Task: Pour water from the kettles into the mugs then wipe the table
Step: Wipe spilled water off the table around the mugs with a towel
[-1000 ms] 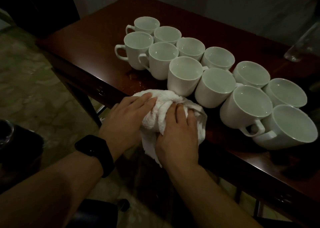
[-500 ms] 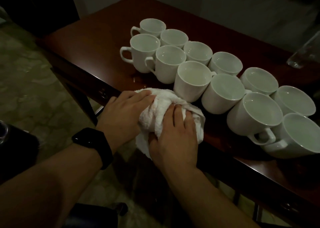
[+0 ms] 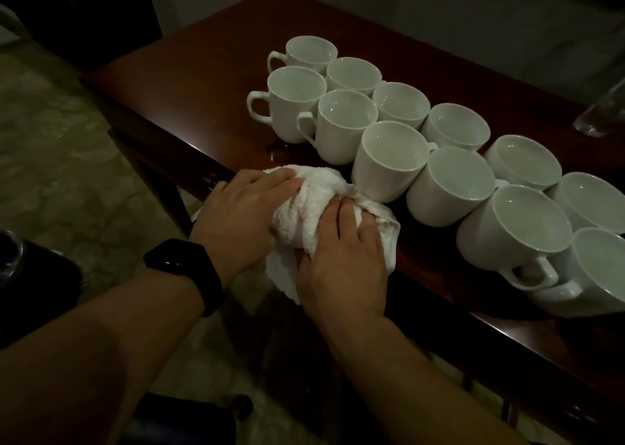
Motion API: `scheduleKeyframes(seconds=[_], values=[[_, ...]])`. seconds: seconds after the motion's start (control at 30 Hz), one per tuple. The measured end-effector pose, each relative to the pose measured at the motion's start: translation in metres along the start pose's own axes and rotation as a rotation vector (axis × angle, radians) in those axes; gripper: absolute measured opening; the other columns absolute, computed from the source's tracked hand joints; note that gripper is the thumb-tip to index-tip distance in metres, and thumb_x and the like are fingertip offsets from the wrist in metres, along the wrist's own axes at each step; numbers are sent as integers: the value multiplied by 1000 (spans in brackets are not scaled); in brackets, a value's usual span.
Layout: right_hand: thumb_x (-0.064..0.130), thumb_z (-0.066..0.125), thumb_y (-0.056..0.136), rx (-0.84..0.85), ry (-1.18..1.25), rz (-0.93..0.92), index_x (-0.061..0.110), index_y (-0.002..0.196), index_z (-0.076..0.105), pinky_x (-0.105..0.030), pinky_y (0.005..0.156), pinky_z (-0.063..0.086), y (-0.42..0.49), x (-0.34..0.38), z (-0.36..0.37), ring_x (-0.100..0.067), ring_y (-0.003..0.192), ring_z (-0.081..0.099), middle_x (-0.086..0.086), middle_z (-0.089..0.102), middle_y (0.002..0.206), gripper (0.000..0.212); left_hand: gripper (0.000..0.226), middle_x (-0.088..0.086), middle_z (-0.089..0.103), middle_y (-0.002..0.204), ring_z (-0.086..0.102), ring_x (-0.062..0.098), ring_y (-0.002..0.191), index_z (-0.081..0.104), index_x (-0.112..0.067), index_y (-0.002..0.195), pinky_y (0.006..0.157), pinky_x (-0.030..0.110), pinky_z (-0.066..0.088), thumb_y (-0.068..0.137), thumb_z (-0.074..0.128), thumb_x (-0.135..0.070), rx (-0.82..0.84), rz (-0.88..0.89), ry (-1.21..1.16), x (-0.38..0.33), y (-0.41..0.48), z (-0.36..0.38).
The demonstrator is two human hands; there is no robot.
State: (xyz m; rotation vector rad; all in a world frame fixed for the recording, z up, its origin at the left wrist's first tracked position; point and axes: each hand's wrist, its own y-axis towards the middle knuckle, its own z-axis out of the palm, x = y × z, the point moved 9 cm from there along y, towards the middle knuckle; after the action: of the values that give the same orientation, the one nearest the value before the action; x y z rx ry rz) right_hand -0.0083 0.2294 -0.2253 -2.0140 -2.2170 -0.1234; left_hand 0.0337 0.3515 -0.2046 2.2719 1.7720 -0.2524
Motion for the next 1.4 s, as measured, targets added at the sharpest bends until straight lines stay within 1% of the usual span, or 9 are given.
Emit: scheduleKeyframes(seconds=[0.2,0.4,0.57,0.67,0.77,0.93,1.13,1.27,1.4], values=[[56,41,98,-25,-28,-12,8,161,7,-46,126,14,3,1,1,-35,152,20,-16,18,167,86,82,-11,37,162,41,24,133,40,-30,155,116,44,36,84,68,0,100,18,-87,12,8,4],[61,23,95,-57,-47,-23,6,160,15,-46,125,18,3,1,-3,-35,149,28,-18,26,165,86,84,-9,29,166,39,24,143,37,-30,157,121,45,30,86,81,-27,274,95,-83,17,17,5],[62,24,97,-38,-47,-15,7,161,11,-46,125,19,4,0,2,-35,150,26,-16,23,166,85,83,-17,22,167,26,19,147,31,-33,158,124,41,24,88,76,-29,336,67,-170,20,11,1],[61,31,100,-37,-51,-13,7,161,13,-47,125,20,4,0,3,-36,149,27,-17,23,166,84,68,-15,25,166,21,16,151,36,-31,156,127,40,19,96,67,-38,307,47,-291,19,10,-2],[60,27,99,-24,-50,-15,7,161,12,-47,124,19,4,1,3,-37,150,25,-17,22,167,83,67,-14,29,165,24,16,151,40,-30,155,126,38,17,95,66,-44,238,29,-290,20,9,1],[61,16,102,-39,-56,-10,6,161,14,-47,125,18,4,5,1,-34,150,27,-17,25,165,80,65,-14,34,163,33,20,149,45,-29,153,124,46,25,94,72,-37,125,21,-276,22,9,8],[55,7,100,-44,-32,-9,7,161,16,-47,125,17,6,10,-2,-35,148,27,-18,25,165,78,62,-16,43,157,40,19,139,51,-30,148,121,38,30,91,76,-28,29,-6,-282,27,9,3],[55,12,103,-33,-25,2,7,161,13,-47,125,16,10,14,0,-35,149,25,-17,22,167,76,60,-18,45,155,40,15,135,52,-30,148,113,26,26,93,74,-26,-1,-19,-244,31,10,1],[63,19,102,-41,22,22,9,162,11,-46,126,14,14,21,1,-34,151,22,-15,22,167,81,56,-18,49,153,43,16,131,56,-32,145,111,28,31,93,73,-22,-18,-38,-234,35,13,-5]])
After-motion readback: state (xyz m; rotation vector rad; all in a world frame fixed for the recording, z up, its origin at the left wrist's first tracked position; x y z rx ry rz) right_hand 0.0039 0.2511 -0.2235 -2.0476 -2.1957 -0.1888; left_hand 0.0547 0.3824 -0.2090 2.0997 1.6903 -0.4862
